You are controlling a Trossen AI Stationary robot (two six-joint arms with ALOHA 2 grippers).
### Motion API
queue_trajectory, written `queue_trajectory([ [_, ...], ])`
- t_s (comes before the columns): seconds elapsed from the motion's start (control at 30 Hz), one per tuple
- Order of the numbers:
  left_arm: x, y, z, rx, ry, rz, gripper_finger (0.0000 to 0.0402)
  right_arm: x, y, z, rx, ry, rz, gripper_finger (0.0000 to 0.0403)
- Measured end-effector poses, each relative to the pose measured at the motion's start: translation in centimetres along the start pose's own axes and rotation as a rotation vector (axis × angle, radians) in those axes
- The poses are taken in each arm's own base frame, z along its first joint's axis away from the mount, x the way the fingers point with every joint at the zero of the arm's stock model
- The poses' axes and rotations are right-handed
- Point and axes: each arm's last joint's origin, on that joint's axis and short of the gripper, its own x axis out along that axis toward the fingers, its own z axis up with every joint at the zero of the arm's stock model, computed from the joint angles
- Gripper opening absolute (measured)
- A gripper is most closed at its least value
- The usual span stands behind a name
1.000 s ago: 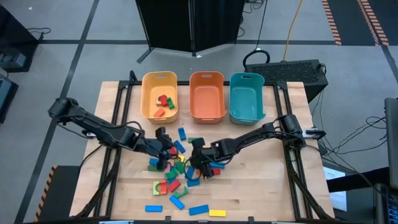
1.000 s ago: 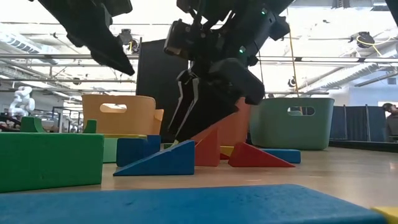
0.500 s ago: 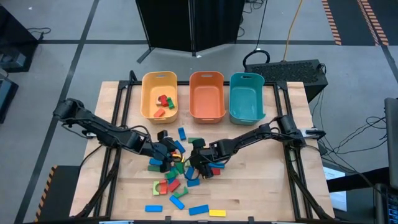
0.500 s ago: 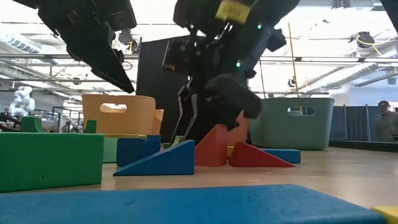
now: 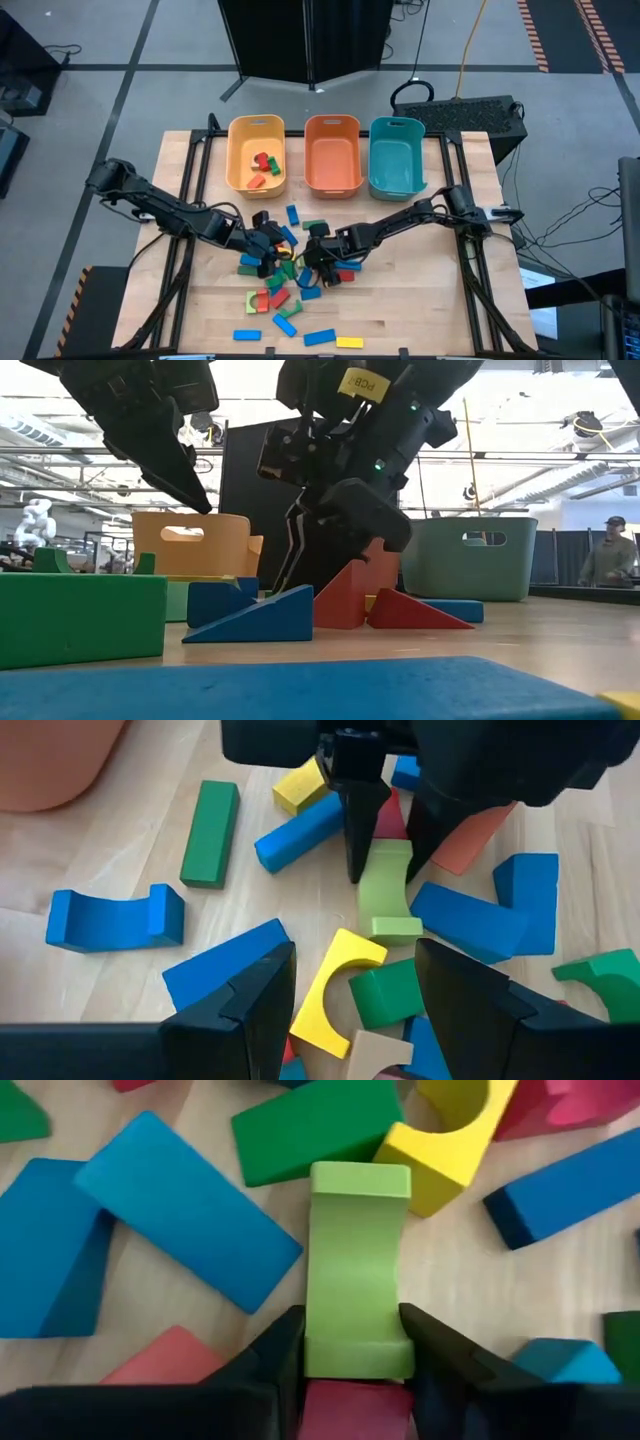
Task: Sort blocks by size
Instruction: Put the top light green arch block into the yellow bin
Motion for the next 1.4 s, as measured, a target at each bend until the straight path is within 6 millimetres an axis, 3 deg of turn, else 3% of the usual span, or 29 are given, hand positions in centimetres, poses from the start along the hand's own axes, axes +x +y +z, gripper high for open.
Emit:
queue_trajectory([
  [0.3, 0.0, -0.1, 0.0, 0.003, 0.004, -0.018, 0.0207, -0.5, -0.1, 0.3, 0.025, -0.019, -0.012, 0.0124],
  [0.67, 0.0, -0.4, 0.8, -0.005, -0.073, -0.056, 0.0211, -3.3, 0.4, 1.8, 0.017, -0.089, -0.079, 0.0123],
  [1.13, -0.2, -0.9, 0.5, 0.21, -0.086, -0.033, 0.0213, -3.8, 0.2, 2.2, 0.025, -0.125, -0.128, 0.0123],
  [1.27, -0.2, -0.9, 0.5, 0.176, -0.092, -0.032, 0.0233, -4.2, 0.1, 2.6, 0.03, -0.158, -0.129, 0.0123],
  [1.4, -0.2, -0.9, 0.6, 0.158, -0.094, -0.028, 0.0281, -4.6, -0.2, 3.1, 0.041, -0.194, -0.136, 0.0123],
])
